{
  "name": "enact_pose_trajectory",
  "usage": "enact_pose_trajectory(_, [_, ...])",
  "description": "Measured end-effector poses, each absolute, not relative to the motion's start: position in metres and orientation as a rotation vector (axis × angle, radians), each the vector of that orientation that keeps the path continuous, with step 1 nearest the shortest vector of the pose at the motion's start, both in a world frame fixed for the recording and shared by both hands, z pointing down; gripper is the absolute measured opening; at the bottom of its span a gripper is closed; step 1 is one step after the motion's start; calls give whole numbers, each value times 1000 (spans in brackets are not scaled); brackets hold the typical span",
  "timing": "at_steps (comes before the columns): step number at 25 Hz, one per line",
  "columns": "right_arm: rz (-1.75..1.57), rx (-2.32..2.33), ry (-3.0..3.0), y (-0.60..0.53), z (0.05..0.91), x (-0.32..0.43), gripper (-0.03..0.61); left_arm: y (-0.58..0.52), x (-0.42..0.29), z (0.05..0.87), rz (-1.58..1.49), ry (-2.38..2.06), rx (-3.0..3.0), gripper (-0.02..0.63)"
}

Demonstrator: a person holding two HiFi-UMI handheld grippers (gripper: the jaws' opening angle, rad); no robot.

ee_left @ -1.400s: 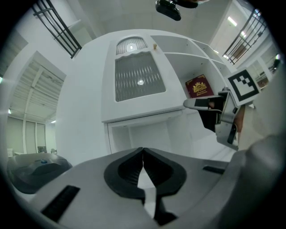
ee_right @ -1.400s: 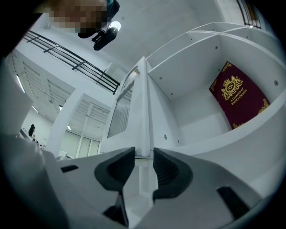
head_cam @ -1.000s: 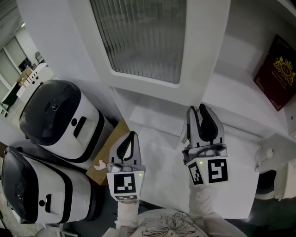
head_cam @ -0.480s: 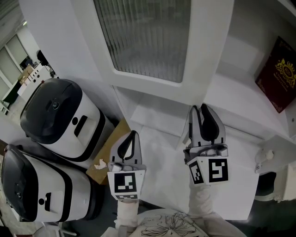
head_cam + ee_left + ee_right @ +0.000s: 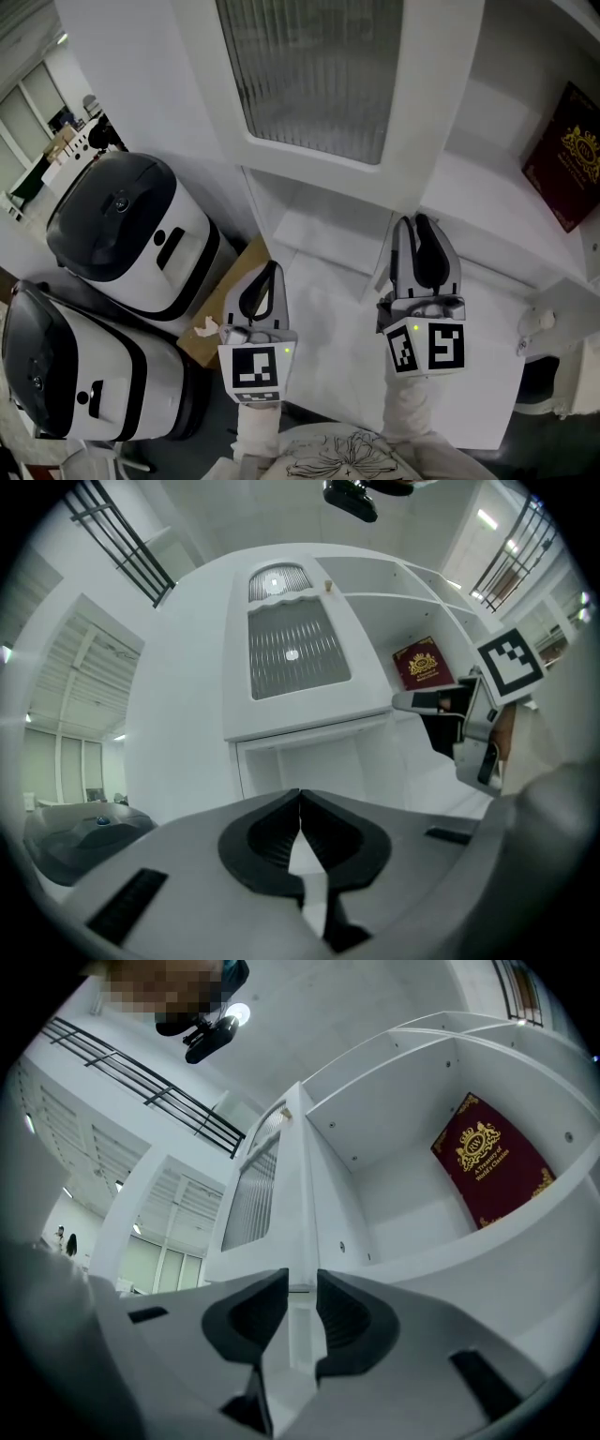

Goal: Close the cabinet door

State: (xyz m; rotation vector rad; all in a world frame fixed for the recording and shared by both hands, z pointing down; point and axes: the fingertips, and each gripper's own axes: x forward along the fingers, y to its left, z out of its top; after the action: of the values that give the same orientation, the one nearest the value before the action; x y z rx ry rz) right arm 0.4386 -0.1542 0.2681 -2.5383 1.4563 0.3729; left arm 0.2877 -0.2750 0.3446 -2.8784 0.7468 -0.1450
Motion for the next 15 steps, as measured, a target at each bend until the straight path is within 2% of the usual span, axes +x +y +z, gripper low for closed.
enact_pose_trajectory(15, [295,-2609,1474,-140,284,401,57,-261,253,320,-46,770,-2869,4])
